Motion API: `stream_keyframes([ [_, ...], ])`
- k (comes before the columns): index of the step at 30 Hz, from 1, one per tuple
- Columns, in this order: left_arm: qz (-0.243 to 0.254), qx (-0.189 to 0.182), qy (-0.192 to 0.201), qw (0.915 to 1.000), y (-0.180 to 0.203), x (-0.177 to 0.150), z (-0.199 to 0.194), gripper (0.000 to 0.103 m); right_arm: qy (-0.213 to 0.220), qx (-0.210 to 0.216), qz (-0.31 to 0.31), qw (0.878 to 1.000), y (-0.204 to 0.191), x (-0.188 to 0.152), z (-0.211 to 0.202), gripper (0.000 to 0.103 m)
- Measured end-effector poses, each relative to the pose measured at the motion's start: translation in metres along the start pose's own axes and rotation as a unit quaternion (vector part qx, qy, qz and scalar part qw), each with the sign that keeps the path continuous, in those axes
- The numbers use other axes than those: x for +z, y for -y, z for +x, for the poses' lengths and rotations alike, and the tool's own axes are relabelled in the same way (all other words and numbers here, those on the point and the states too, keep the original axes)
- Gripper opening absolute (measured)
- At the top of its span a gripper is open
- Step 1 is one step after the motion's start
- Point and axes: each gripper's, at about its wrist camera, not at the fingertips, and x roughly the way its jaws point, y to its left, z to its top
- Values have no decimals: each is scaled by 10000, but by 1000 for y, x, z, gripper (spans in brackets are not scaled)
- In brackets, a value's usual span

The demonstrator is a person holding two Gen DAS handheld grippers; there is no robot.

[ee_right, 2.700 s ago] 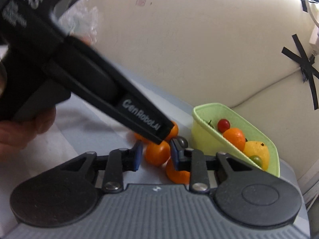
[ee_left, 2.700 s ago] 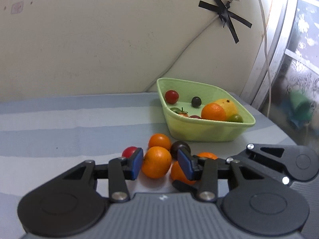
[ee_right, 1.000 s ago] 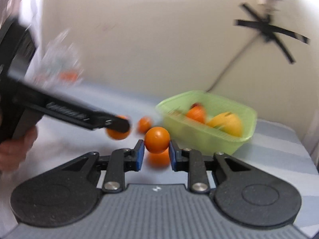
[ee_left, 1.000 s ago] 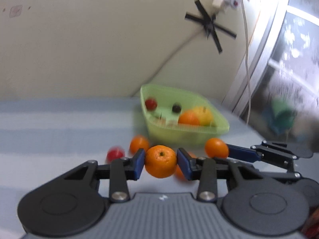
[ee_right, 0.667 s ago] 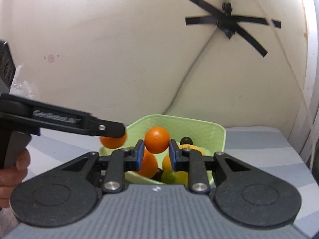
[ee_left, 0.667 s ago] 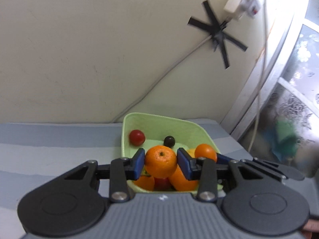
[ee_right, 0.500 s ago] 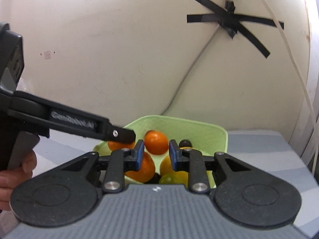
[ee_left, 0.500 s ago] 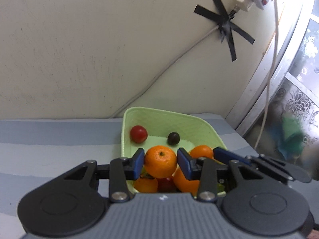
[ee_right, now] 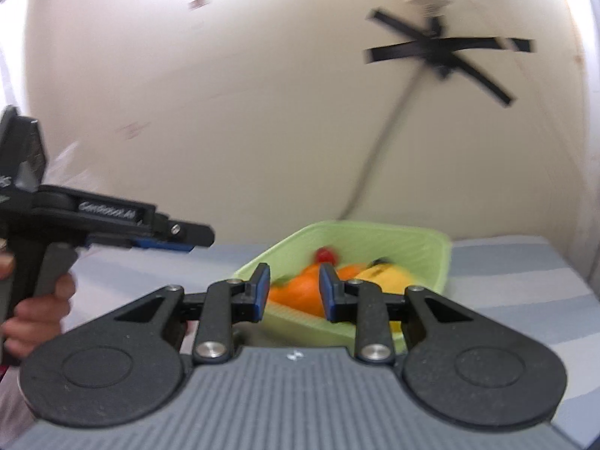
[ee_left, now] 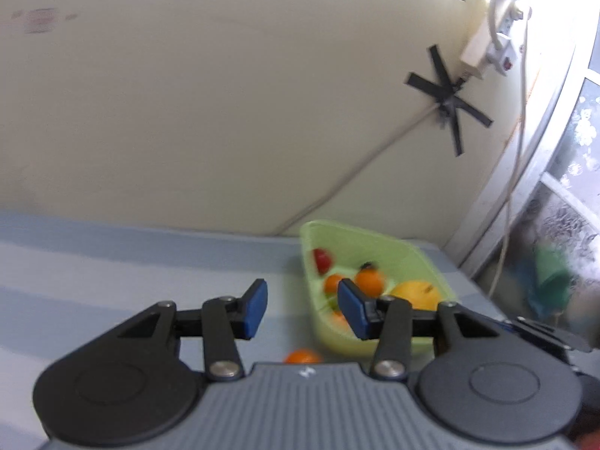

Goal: Organize fruits
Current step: 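Drop the mandarin into the basin with the left tool while the right tool drops its mandarin, then grasp a red cherry tomato with the left tool while the right tool grasps a dark plum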

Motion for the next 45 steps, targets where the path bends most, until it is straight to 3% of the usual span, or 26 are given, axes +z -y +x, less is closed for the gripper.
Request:
stream_keyframes([
  [4,-1,229,-226,9995,-17,-24,-6,49,-298,283,-450,9981,-33,-12,5,32],
  [8,33,273,-387,9989,-20,-38,-1,49,-484,238,-997,9936,-59,-20,16,33],
  [17,482,372,-495,9969,-3,-49,19,51,-771,29,-984,9921,-55,-22,29,33],
  [20,581,400,-461,9964,1,-51,21,47,-872,45,-1078,9903,-59,-19,39,33],
  [23,721,471,-436,9953,2,-57,20,29,-1069,-4,-1264,9862,-65,-16,51,33],
  [31,584,379,-377,9969,-2,-66,3,26,-1880,-194,-1658,9679,-75,-13,88,31],
  [34,492,335,-361,9976,-2,-67,-7,26,-1770,-218,-1706,9691,-78,-13,81,29],
  [39,383,44,-226,9990,3,-75,-35,26,-1146,54,-1574,9808,-84,-13,26,29],
  [45,615,-267,-414,9969,25,-100,-51,26,-1137,140,-1248,9856,-78,-45,-29,29],
])
